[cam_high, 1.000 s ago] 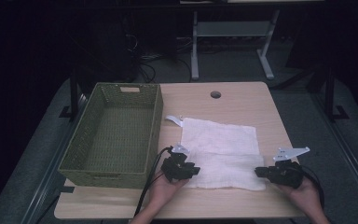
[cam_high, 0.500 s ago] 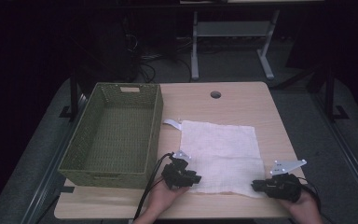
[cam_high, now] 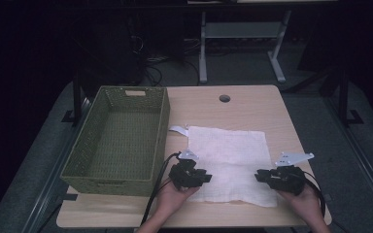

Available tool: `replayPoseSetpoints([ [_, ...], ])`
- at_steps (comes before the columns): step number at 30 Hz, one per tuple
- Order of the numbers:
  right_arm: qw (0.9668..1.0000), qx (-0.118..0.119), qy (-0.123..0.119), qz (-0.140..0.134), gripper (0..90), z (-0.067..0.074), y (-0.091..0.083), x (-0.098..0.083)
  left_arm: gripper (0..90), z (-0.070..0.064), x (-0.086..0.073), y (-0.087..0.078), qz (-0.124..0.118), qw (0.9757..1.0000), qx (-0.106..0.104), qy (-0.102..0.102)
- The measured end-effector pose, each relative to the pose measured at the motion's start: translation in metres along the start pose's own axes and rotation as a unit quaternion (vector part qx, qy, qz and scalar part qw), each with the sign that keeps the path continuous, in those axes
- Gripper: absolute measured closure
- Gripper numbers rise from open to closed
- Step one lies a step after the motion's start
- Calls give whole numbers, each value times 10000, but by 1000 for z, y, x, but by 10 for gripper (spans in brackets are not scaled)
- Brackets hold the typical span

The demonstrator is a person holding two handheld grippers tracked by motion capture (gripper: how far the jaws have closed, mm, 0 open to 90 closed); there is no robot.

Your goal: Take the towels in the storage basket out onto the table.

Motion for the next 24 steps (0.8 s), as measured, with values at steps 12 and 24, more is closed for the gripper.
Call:
replayPoseSetpoints([
  [12, 9997, -33, 168, 154, 732, -5, 6, -13, 653, 7, 0, 6, 1, 10000, 61, -67],
  [24, 9989, -115, 134, 437, 725, -7, 7, -27, 631, 8, -12, 15, 225, 9995, -10, -240],
])
Point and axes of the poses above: each handheld gripper's, and its own axes: y roughly forward along the jaws, x roughly out of its top, z roughly to its left, the point moved 10 cm from there along y, roughly forward along the jaws, and after that the axes turned 15 degrees about -y, right-handed, at the moved point
